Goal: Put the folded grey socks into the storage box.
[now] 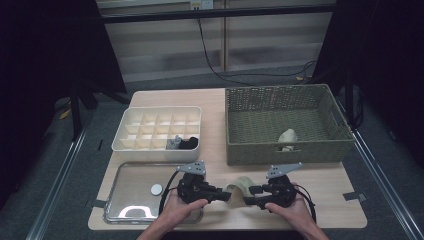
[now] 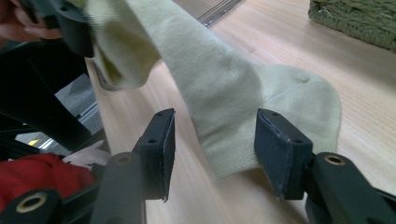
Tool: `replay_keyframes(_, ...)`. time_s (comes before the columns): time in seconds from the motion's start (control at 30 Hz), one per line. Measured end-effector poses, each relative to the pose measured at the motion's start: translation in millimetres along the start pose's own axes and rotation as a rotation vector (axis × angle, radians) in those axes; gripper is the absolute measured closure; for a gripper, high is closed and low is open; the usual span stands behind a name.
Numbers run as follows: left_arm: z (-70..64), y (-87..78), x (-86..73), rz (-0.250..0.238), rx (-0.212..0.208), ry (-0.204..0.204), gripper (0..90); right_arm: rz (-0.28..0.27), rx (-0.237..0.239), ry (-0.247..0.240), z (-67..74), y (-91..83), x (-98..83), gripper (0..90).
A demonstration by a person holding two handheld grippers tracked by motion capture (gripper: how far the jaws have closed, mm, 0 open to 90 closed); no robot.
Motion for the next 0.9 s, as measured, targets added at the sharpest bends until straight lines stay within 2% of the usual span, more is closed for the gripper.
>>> replay_keyframes(0.17,0.2,-1.1,-0.2,0.003,0.005,0.007,84.2,-0.009,-0.024,-0.008,-0.7,6.2,3.8,50.0)
replay_keyframes(0.23,-0.4,-1.4,-0.1,0.003,0.006,0.009,84.2,-0.019,-0.024,-0.013,0.0,6.5,5.8,63.2)
replay_keyframes(0.3,-0.6,-2.6,0.1,0.006,0.008,0.014,84.1,-0.031,-0.009,-0.021,1.5,4.2,7.5,80.8)
replay_keyframes(0.37,-0.3,-4.4,0.9,0.0,0.013,0.015,84.1,-0.042,0.002,-0.019,2.1,-0.5,9.7,88.8)
replay_keyframes(0.57,-2.0,-5.7,0.5,0.012,0.01,0.029,84.3,-0.118,-0.016,0.018,-7.8,-21.7,19.6,89.9)
replay_keyframes(0.7,-7.5,-1.4,1.7,0.013,-0.013,0.032,84.4,-0.185,-0.039,0.032,-16.0,-37.3,29.3,90.0)
replay_keyframes(0.8,-12.0,2.2,3.1,0.009,-0.037,0.031,84.5,-0.212,-0.047,0.039,-20.0,-41.9,33.0,90.0)
replay_keyframes(0.9,-15.0,3.9,3.8,0.011,-0.051,0.041,84.5,-0.214,-0.047,0.033,-18.4,-41.0,34.0,90.0)
Point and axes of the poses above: each handheld gripper's, and its own axes: y roughly forward along the jaws, x roughly out of its top, z roughly to its left, the point moved 7 cm from there along y, roughly forward along the jaws, and after that the axes turned 13 degrees about y, right-handed, at the moved point
